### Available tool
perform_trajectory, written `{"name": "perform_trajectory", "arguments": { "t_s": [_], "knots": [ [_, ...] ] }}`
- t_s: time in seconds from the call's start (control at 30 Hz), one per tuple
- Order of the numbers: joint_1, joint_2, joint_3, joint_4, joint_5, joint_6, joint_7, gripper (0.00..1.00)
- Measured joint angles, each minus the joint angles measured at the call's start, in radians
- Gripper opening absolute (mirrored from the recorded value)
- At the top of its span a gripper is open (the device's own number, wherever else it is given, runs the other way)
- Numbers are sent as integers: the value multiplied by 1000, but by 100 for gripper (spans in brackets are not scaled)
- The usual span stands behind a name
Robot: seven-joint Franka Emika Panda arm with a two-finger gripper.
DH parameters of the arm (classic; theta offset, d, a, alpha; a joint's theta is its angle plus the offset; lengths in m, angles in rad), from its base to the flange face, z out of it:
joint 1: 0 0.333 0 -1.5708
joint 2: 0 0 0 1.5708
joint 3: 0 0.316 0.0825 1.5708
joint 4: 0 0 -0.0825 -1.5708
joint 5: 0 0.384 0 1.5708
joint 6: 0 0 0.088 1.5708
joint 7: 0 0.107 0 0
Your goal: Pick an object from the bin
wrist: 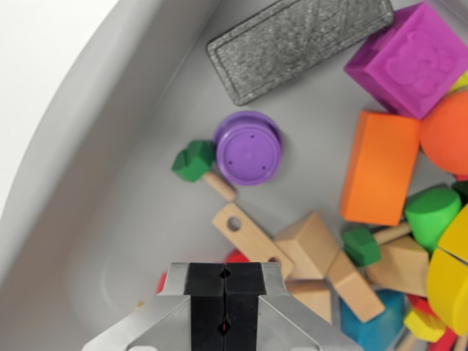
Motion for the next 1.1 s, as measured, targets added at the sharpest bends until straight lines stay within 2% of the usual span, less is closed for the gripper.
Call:
{"name": "perform_trajectory", "arguments": {
  "t_s": [0.53, 0.83, 1.1],
  "knots": [
    [0, -77, 0, 49, 13, -137, -10, 0],
    [0, -97, 0, 69, 16, -179, -12, 0],
    [0, -98, 0, 72, 17, -185, -13, 0]
  ]
}}
